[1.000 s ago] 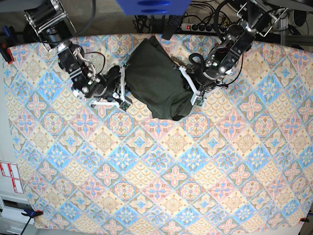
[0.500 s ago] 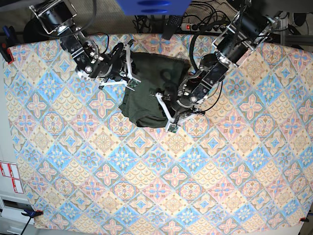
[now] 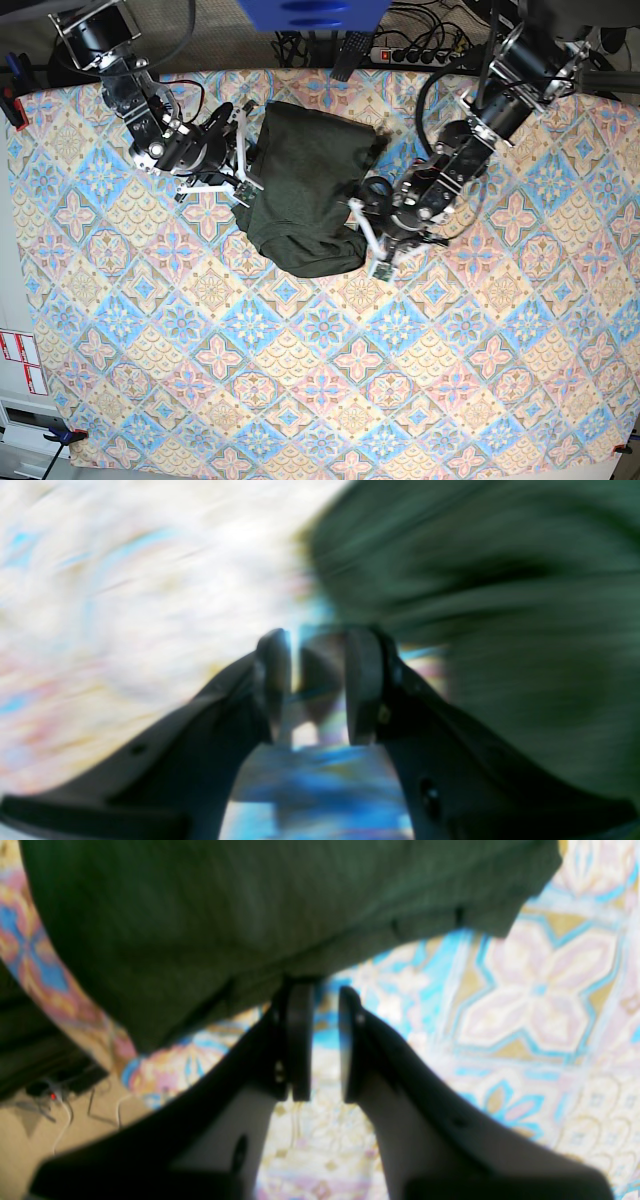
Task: Fold the T-shirt properly
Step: 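Open the left gripper and lift it away from the bundle, then drag the folded bundle with the right gripper away from the robot and release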
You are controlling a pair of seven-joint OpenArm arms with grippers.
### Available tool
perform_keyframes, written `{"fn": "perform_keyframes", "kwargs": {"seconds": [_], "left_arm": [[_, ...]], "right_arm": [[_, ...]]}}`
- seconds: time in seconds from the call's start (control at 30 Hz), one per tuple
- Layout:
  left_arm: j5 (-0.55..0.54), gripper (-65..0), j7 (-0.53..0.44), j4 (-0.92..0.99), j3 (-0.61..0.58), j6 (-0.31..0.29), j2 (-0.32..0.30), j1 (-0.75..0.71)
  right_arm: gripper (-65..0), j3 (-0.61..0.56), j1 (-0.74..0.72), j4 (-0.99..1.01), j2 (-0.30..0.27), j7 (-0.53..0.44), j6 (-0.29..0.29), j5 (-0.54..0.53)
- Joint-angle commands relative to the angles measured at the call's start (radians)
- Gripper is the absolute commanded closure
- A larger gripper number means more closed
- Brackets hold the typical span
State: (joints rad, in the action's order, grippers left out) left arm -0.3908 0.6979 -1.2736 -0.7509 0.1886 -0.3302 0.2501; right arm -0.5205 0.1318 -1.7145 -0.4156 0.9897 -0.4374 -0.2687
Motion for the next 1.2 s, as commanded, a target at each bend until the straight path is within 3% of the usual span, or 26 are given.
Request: {"fn": "perform_keyframes", "kwargs": {"seconds": [0.0,0.1,0.17,0.3,0.47,0.63,0.87,1.0,1.17], "left_arm": [[0.022,-18.2,-0.017,-0.018,0.006,0.004,-0.007,0.024],[0.068,-18.1,-0.017,-0.048,0.04,0.024,-0.028,0.012],[0.077,-18.1,-0.017,-0.104,0.115,0.056,-0.042,-0.038],[0.072,-18.8,-0.016,-0.229,0.317,0.064,-0.047,-0.159],[0.071,-18.8,-0.016,-0.389,0.522,0.064,-0.039,-0.32],[0.071,-18.9,-0.016,-0.486,0.696,0.061,0.021,-0.443],[0.071,-19.0,-0.016,-0.545,0.718,0.061,0.021,-0.495],[0.071,-19.0,-0.013,-0.555,0.719,0.061,0.023,-0.501],[0.071,-18.9,-0.013,-0.556,0.719,0.061,0.027,-0.501]], "right_arm": [[-8.6,0.004,-0.007,-0.038,-0.001,-0.019,-0.005,-0.019],[-8.6,0.004,-0.007,-0.095,-0.001,-0.019,-0.005,-0.022],[-8.6,0.0,-0.007,-0.14,-0.001,-0.019,-0.005,-0.022],[-8.6,-0.003,-0.007,-0.169,0.008,-0.018,-0.005,-0.024],[-8.6,-0.076,-0.059,-0.161,0.09,-0.018,-0.005,-0.025],[-8.6,-0.218,-0.169,-0.108,0.157,-0.018,-0.005,-0.027],[-7.8,-0.297,-0.229,0.1,0.257,-0.018,-0.005,-0.027],[-2.0,-0.295,-0.228,0.239,0.318,-0.022,-0.005,-0.022],[-0.1,-0.292,-0.229,0.417,0.335,-0.03,-0.005,-0.019]]}}
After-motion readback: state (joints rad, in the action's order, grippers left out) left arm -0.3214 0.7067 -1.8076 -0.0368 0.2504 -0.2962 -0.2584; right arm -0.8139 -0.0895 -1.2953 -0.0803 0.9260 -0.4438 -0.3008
